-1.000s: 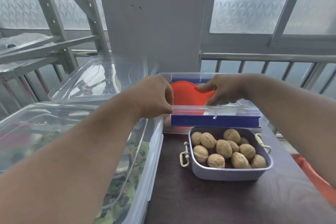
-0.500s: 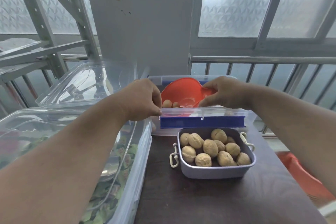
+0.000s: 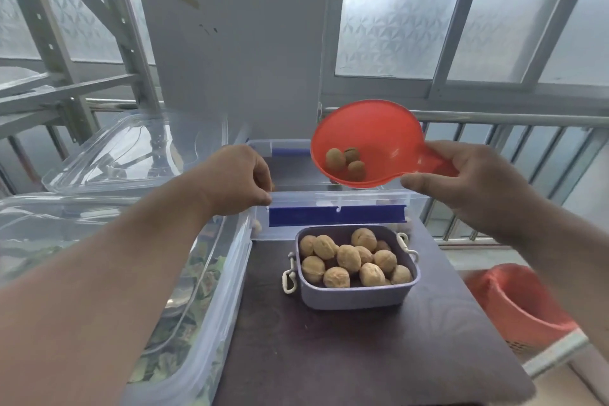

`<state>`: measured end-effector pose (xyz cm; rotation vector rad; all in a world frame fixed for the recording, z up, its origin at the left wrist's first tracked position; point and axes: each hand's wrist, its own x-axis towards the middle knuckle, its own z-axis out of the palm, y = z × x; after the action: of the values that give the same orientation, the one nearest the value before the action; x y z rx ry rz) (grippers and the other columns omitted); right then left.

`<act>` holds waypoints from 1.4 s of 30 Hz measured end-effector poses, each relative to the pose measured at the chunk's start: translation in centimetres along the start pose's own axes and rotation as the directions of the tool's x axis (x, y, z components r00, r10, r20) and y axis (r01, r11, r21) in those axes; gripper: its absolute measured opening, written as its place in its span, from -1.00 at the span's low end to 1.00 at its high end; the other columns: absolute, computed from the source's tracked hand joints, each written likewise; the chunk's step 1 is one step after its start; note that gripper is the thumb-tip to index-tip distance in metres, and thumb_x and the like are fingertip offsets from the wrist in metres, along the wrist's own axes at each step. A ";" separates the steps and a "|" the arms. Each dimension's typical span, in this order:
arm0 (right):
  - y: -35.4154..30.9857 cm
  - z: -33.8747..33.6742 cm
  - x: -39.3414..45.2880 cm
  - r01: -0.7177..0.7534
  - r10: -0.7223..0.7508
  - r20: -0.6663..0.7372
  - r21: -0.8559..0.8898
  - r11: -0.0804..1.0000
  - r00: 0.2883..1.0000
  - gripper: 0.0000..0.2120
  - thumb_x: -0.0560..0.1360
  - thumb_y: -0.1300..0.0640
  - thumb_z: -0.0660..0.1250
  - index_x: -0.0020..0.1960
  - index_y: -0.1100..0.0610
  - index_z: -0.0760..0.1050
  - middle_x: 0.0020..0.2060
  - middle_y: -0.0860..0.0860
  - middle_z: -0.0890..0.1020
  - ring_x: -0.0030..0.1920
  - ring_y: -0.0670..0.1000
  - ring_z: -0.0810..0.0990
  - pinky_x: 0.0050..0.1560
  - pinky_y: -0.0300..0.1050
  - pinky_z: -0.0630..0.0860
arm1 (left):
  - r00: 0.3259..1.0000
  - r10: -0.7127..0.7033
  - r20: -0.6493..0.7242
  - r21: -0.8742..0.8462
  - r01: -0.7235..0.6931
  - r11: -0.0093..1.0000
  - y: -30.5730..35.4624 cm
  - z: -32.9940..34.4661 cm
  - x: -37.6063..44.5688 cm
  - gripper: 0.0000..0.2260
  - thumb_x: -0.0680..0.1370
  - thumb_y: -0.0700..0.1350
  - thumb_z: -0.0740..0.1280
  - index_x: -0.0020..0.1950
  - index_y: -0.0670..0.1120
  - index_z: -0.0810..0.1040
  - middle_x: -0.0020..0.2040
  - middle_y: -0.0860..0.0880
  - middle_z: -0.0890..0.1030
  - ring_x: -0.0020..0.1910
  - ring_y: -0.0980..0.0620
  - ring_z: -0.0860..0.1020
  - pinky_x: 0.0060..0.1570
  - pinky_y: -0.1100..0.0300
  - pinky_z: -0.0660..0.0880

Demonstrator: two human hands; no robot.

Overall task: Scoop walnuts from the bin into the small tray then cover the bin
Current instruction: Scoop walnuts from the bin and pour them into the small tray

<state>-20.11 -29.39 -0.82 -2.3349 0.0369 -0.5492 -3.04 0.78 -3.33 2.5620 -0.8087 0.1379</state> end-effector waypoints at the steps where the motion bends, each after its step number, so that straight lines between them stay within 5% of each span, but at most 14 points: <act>1: -0.3 -0.1 -0.9 0.003 -0.003 -0.009 -0.013 1.000 1.000 -0.78 0.50 0.04 0.57 0.13 -0.05 0.70 -0.20 -0.12 0.77 -0.21 -0.10 0.70 -0.08 -0.06 0.56 | 1.000 0.000 -0.004 -0.003 0.000 1.000 0.0 0.0 0.0 -0.98 0.46 -0.11 0.60 -0.18 -0.01 0.80 -0.25 0.14 0.73 -0.21 0.20 0.69 -0.12 0.22 0.61; 5: -0.6 -0.1 -4.2 -0.006 0.002 -0.043 -0.097 0.995 0.999 -0.70 0.47 -0.04 0.58 0.19 -0.16 0.66 -0.15 -0.17 0.77 -0.13 -0.09 0.73 0.03 0.01 0.62 | 1.000 -0.002 -0.005 -0.019 0.002 1.000 -0.2 0.4 0.2 -0.97 0.45 -0.08 0.60 -0.17 0.00 0.80 -0.12 0.05 0.79 -0.06 0.05 0.75 0.08 0.00 0.70; 8: -0.6 0.4 -6.3 -0.010 0.001 -0.078 -0.110 0.994 0.997 -0.56 0.40 -0.16 0.58 0.26 -0.31 0.59 -0.13 -0.25 0.76 -0.06 -0.22 0.69 -0.01 -0.32 0.55 | 1.000 -0.002 -0.009 -0.021 0.001 1.000 -0.2 0.6 0.4 -0.97 0.45 -0.08 0.60 -0.16 -0.01 0.80 -0.09 0.03 0.80 -0.06 0.04 0.75 0.10 -0.03 0.70; 12: 0.3 1.7 -8.0 -0.017 -0.022 -0.138 -0.273 0.962 0.990 -0.25 0.43 -0.09 0.59 0.56 -0.03 0.45 -0.11 -0.16 0.69 -0.17 -0.24 0.64 -0.09 -0.57 0.41 | 1.000 0.002 -0.011 -0.029 -0.002 1.000 -0.4 0.6 0.5 -0.97 0.45 -0.08 0.60 -0.17 -0.01 0.80 -0.09 0.04 0.80 -0.07 0.06 0.75 0.10 -0.02 0.70; 17: 1.7 3.3 -9.0 0.138 -0.242 -0.158 -0.485 0.863 0.957 -0.20 0.37 0.02 0.65 0.55 0.06 0.47 -0.34 -0.07 0.58 -0.38 0.03 0.57 -0.35 -0.13 0.44 | 1.000 0.002 -0.020 -0.029 -0.003 1.000 -0.3 0.7 0.5 -0.97 0.44 -0.07 0.61 -0.17 0.00 0.80 -0.12 0.05 0.80 -0.09 0.08 0.74 0.10 0.00 0.70; 22: 2.3 4.1 -9.1 0.251 -0.382 -0.121 -0.568 0.784 0.916 -0.13 0.37 0.10 0.67 0.60 0.09 0.41 -0.22 0.02 0.69 -0.35 0.17 0.66 -0.39 0.02 0.58 | 1.000 -0.007 -0.019 -0.034 0.006 0.999 -0.1 0.7 0.4 -0.97 0.45 -0.08 0.61 -0.15 -0.02 0.81 -0.11 0.05 0.80 -0.07 0.08 0.74 0.10 -0.01 0.70; 29: 2.2 4.8 -8.7 0.324 -0.485 -0.092 -0.635 0.701 0.869 -0.28 0.44 0.17 0.62 0.55 0.10 0.47 -0.23 -0.06 0.63 -0.41 0.11 0.58 -0.44 -0.14 0.40 | 1.000 0.000 -0.023 -0.012 0.000 1.000 0.1 0.4 0.3 -0.98 0.45 -0.10 0.60 -0.15 -0.02 0.81 -0.09 0.07 0.79 -0.06 0.10 0.71 0.10 0.04 0.67; 33: 2.3 4.4 -8.7 0.401 -0.576 -0.066 -0.653 0.643 0.815 -0.39 0.50 0.13 0.47 0.54 0.08 0.48 -0.11 -0.09 0.49 -0.27 0.01 0.48 -0.39 -0.13 0.36 | 1.000 0.008 -0.024 0.001 -0.008 1.000 0.1 0.4 0.3 -0.99 0.45 -0.10 0.60 -0.15 -0.01 0.81 -0.10 0.06 0.79 -0.10 0.11 0.71 0.07 0.05 0.67; 37: 2.6 4.1 -8.6 0.382 -0.563 -0.082 -0.654 0.653 0.823 -0.41 0.54 0.11 0.43 0.56 0.06 0.45 -0.31 -0.01 0.50 -0.39 0.09 0.48 -0.49 -0.03 0.44 | 1.000 -0.003 -0.019 -0.014 0.003 1.000 0.3 0.4 0.2 -0.97 0.46 -0.11 0.60 -0.13 -0.03 0.82 -0.07 0.04 0.80 -0.07 0.06 0.73 0.11 0.01 0.68; 42: 3.1 3.9 -8.7 0.393 -0.572 -0.093 -0.636 0.664 0.815 -0.44 0.58 0.09 0.40 0.57 0.08 0.44 -0.30 0.04 0.54 -0.39 0.15 0.52 -0.47 0.04 0.50 | 1.000 -0.005 -0.015 -0.014 0.005 1.000 0.4 0.3 0.1 -0.98 0.46 -0.11 0.60 -0.13 -0.03 0.82 -0.07 0.04 0.80 -0.07 0.07 0.73 0.12 -0.01 0.68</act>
<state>-26.07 -27.61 -8.67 -2.8611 -0.3539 -1.3158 -3.21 0.29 -3.40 2.5461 -0.7948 0.1496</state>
